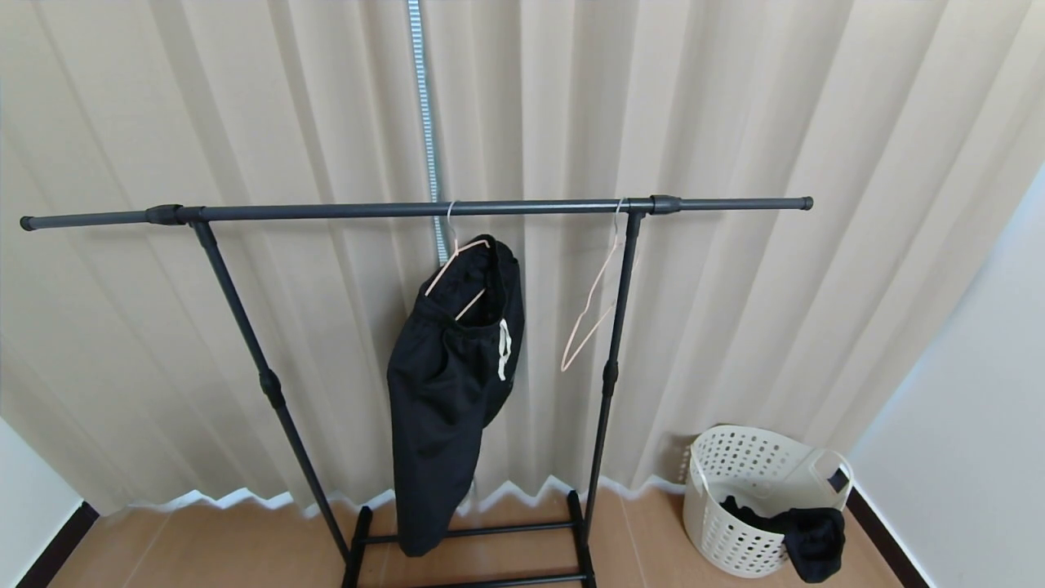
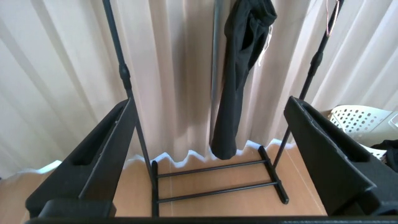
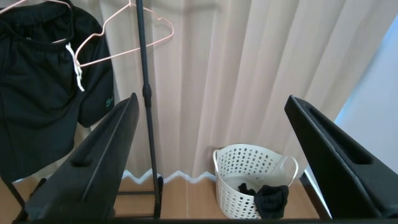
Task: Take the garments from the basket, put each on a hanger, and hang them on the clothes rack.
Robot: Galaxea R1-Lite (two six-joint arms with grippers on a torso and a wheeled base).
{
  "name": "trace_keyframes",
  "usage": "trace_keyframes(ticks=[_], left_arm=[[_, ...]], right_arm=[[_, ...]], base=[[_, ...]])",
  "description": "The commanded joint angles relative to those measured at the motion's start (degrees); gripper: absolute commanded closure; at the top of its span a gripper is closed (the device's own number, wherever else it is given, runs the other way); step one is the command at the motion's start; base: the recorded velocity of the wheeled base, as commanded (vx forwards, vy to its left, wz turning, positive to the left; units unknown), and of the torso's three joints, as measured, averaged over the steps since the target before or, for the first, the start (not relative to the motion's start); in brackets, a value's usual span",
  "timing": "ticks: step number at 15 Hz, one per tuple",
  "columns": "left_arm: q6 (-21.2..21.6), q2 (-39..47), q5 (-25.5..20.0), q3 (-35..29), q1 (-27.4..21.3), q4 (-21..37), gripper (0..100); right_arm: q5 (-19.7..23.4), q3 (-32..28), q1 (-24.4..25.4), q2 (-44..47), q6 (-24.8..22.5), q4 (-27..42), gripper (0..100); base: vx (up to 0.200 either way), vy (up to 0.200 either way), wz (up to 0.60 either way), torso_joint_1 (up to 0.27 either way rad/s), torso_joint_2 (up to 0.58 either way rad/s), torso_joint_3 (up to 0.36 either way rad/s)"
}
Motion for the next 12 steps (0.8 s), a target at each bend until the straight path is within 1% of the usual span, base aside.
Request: trace_keyframes(ticks=[1, 5, 12], left_arm=[[0.0, 0.3, 0.0, 0.0, 0.0, 0.0, 0], [-0.1, 0.3, 0.0, 0.0, 0.0, 0.0, 0], [-0.1, 0.3, 0.0, 0.1, 0.0, 0.0, 0]], right_arm=[[0.0, 0.0, 0.0, 0.2, -0.1, 0.0, 0], [0.2, 0.0, 0.0, 0.2, -0.1, 0.0, 0], [0.6, 0.0, 0.0, 0.1, 0.1, 0.0, 0]], base=[[0.000, 0.000, 0.00, 0.000, 0.00, 0.000], [0.000, 0.000, 0.00, 0.000, 0.00, 0.000], [0.000, 0.000, 0.00, -0.137, 0.32, 0.168]])
